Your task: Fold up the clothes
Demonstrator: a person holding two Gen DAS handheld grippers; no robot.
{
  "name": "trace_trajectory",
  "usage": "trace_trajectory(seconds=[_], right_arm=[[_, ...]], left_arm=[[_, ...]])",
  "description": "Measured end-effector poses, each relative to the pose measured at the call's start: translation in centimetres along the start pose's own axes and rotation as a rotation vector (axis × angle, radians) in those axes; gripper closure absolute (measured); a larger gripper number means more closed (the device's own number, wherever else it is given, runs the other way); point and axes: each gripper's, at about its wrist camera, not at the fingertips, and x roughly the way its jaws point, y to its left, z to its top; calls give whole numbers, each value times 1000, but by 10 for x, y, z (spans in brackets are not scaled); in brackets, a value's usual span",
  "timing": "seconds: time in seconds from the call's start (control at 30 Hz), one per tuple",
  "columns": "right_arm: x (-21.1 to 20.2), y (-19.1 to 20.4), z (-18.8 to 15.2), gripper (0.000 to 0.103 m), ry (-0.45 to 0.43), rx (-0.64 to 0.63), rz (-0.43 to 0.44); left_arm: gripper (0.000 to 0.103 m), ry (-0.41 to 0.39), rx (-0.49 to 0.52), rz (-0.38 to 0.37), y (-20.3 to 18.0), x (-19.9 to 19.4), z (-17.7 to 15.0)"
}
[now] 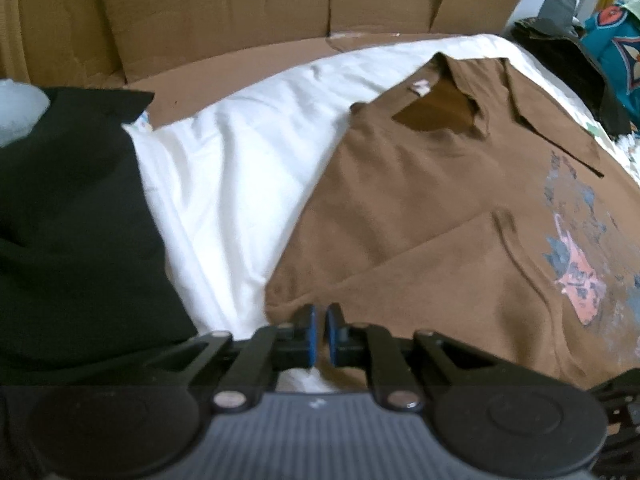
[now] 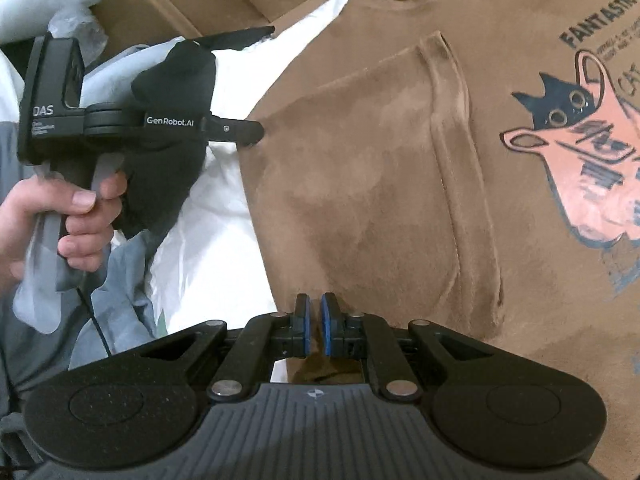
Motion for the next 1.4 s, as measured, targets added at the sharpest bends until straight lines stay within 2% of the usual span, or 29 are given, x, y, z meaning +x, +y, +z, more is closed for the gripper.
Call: trace_trajectory(seconds=[0.13,0.23,0.3,0.37,0.5,0.67,0.73,0.77,0.9,1.0,1.17,1.27,1.4], right_arm=[[-4,-7,-5,94,13,48,5],[-17,-10,-4,95,-44,72,-14],[-25,-12,-3,97,-82,88,-28],[-30,-16,2,97,-105,91,-53],[-31,-25,4,94,-96,91,-128],[-44,-39,-7,95,-109,102,-159],[-48,-43,-9,95,-106,112,-163],[-49,-43,-10,95,-105,112,-167],[-55,-42,-16,95,-99,108,-177],[-55,-42,-18,95,-97,113,-178],[-56,-33,-15,93,-74,99,-196],[-56,-22,-9,92,-33,23,-226],[-64,-18,3,74,1,-72,-209]], left_arm=[[98,-6,14,1,0,2,-1],[95,-4,14,-5,-3,-4,1],[90,-17,59,-31,-12,-13,2],[89,-20,73,-66,-20,-17,3],[89,-5,131,-111,-46,-11,8],[89,3,183,-213,-82,1,11],[79,-2,198,-283,-94,4,12],[78,-4,206,-317,-100,5,12],[76,6,273,-312,-118,17,8],[77,-10,286,-242,-119,26,12],[77,-45,229,-199,-112,36,26],[77,-50,219,-179,-113,39,34],[76,-53,191,-163,-116,35,42]])
